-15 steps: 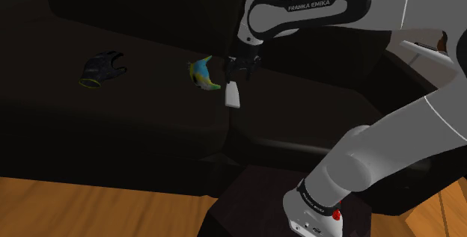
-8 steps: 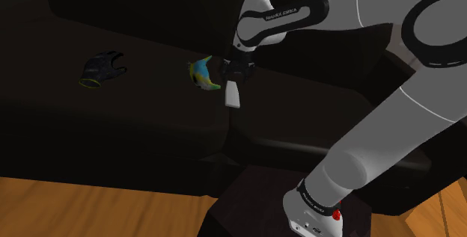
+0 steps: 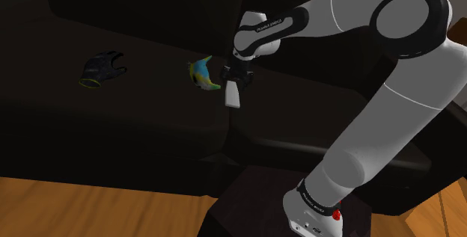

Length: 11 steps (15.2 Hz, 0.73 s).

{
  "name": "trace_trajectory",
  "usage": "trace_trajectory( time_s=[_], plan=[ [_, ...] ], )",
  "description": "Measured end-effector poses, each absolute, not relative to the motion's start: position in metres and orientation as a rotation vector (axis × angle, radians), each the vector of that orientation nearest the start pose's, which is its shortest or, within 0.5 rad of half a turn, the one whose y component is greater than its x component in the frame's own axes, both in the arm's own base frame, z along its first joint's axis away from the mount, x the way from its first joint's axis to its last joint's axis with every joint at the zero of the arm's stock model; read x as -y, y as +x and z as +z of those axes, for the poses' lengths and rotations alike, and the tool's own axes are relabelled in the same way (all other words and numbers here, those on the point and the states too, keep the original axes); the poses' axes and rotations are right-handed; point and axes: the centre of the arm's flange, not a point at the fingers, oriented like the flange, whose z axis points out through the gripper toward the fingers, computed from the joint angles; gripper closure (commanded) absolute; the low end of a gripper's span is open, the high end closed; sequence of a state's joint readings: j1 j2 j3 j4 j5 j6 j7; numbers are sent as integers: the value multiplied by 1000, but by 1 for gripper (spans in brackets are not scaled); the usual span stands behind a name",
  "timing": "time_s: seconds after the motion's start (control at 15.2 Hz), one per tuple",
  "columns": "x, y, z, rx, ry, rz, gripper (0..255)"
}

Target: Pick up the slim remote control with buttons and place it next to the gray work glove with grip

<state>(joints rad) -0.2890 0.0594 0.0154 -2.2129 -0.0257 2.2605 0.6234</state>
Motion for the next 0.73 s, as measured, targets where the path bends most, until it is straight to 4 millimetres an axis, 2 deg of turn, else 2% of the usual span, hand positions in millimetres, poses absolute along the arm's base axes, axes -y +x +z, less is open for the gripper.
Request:
trace_trajectory(
  time_s=[0.33,0.66,0.73],
  plan=[
    [147,514,330,-1351,-2859,13,0],
    [146,514,328,-1351,-2859,12,0],
    [146,514,328,-1351,-2859,12,255]
  ],
)
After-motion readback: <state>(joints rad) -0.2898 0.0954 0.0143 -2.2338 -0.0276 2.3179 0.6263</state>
